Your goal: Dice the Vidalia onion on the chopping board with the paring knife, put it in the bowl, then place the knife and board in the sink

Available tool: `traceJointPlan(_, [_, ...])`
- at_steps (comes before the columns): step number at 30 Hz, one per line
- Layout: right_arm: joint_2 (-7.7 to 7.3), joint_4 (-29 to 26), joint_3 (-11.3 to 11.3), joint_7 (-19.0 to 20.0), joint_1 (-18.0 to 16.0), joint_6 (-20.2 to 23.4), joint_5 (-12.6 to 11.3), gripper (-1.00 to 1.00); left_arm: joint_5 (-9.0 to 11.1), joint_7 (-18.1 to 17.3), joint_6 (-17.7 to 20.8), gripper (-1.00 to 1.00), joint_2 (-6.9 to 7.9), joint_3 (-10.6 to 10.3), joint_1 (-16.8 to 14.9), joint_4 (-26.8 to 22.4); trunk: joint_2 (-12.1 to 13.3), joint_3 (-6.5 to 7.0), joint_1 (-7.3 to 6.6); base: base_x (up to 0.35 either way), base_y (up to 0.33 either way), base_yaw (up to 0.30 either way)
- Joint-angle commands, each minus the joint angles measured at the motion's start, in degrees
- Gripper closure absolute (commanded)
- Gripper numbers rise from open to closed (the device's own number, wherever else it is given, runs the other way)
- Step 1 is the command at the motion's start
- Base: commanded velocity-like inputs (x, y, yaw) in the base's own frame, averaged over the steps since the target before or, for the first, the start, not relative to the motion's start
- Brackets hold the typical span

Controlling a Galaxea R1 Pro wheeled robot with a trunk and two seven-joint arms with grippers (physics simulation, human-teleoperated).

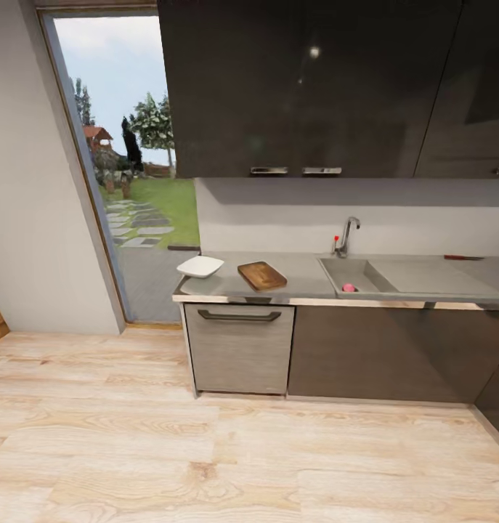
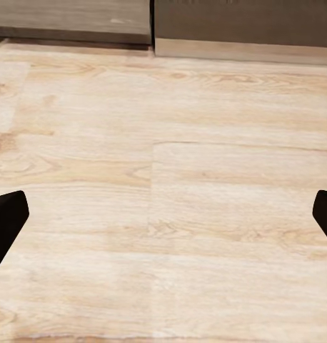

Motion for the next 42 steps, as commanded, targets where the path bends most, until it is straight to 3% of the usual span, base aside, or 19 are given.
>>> traceJointPlan(1, [0.0,0.0,0.0,-0.1,0.0,-0.2,0.0,-1.0,0.0,0.0,-0.2,-1.0,0.01,0.0,0.0,0.1,0.4,0.1,-0.22,0.0,0.0,0.0])
traceJointPlan(42, [0.0,0.0,0.0,-0.1,0.0,-0.2,0.0,-1.0,0.0,0.0,-0.2,-1.0,0.02,0.0,0.0,0.1,16.8,7.47,-9.22,0.0,0.0,0.0])
